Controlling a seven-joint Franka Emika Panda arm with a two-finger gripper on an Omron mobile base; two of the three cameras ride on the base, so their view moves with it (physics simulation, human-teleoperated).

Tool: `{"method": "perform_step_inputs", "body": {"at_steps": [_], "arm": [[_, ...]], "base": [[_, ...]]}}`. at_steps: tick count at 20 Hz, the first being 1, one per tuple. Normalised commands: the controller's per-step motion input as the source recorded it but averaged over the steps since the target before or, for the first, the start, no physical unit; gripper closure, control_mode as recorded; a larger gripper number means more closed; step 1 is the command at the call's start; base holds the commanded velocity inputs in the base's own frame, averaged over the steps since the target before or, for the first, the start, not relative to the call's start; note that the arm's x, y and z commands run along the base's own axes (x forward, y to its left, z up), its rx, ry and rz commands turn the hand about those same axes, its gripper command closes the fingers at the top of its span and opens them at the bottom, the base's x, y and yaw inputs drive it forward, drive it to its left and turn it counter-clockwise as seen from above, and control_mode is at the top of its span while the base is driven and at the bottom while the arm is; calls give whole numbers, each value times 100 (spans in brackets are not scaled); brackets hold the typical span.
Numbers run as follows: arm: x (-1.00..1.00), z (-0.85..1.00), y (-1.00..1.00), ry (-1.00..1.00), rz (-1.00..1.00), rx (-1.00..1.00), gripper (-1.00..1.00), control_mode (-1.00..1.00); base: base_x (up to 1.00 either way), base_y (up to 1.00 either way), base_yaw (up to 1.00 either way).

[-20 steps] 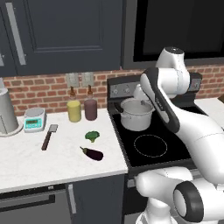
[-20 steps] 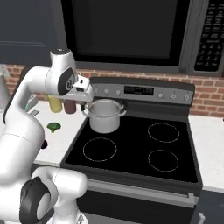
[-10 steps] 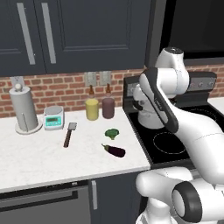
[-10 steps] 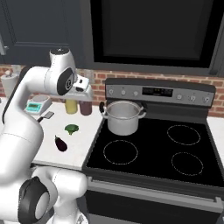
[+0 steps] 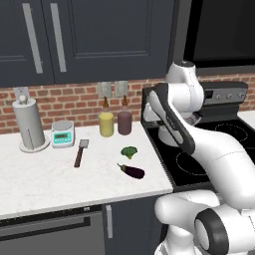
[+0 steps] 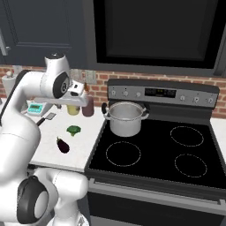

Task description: Put the eggplant and broccoli in the pot. Retrieve the spatula and lightly stir the vegetables in the pot.

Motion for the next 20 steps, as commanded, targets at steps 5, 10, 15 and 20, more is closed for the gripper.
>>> {"method": "perform_step_inputs", "body": {"at_steps": [5, 10, 15, 20], "arm": [[-11, -69, 57, 12, 4, -12, -100, -100], [0, -75, 61, 18, 5, -15, -100, -100], [10, -69, 41, 23, 6, -12, -100, -100], [27, -68, 29, 24, 7, -9, -100, -100]], "base": [[0, 0, 0], [0, 0, 0], [0, 0, 0], [0, 0, 0]]}}
